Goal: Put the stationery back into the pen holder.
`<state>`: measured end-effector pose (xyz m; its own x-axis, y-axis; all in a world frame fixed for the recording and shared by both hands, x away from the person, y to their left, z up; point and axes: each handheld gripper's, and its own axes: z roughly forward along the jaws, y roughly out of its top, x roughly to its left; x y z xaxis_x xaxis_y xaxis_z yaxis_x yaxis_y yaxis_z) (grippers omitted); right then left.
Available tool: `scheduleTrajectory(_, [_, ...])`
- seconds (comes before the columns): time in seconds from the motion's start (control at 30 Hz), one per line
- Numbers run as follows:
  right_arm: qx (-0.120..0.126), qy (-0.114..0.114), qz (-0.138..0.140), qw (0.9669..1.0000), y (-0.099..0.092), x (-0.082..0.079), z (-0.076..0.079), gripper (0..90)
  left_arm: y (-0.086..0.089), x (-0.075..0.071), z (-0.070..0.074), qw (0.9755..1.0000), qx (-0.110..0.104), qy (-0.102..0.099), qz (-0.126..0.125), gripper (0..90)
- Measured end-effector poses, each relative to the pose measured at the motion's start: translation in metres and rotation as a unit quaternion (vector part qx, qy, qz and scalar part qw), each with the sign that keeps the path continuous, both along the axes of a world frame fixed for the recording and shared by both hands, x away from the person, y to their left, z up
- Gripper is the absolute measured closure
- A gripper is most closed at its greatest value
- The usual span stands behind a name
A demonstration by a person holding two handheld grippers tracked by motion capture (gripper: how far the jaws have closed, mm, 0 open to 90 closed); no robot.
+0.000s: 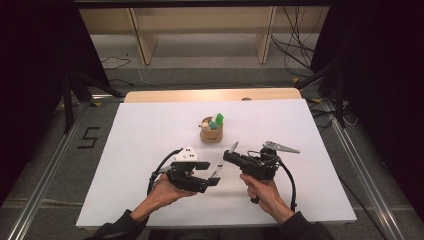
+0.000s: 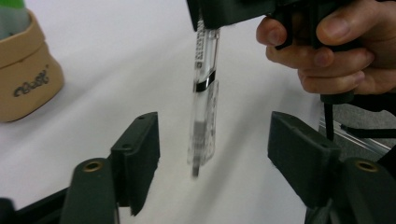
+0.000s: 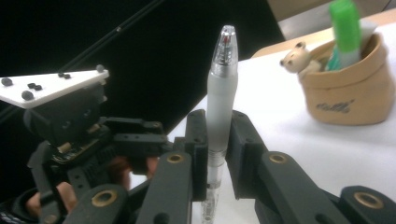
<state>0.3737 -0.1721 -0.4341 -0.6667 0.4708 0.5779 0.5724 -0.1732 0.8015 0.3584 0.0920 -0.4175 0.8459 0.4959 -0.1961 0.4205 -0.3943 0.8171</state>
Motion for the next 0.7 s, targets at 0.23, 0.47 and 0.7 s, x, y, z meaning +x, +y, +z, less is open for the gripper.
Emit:
scheduleTrajectory(0.23, [-0.012,-0.018,-0.024,0.9995,-0.007,0.006,0.007,80.1,0.02,0.0,0.002,0.9996,-0.003,-0.005,0.029,24.0])
scheduleTrajectory(0.47, [-0.031,-0.043,-0.051,0.9973,-0.009,0.016,0.015,80.1,0.035,0.0,0.0,0.9983,-0.004,-0.003,0.059,20.8])
scheduleTrajectory(0.7, [-0.046,-0.065,-0.078,0.9938,-0.004,0.032,0.027,80.1,0.047,-0.003,-0.002,0.997,-0.001,-0.003,0.078,19.3])
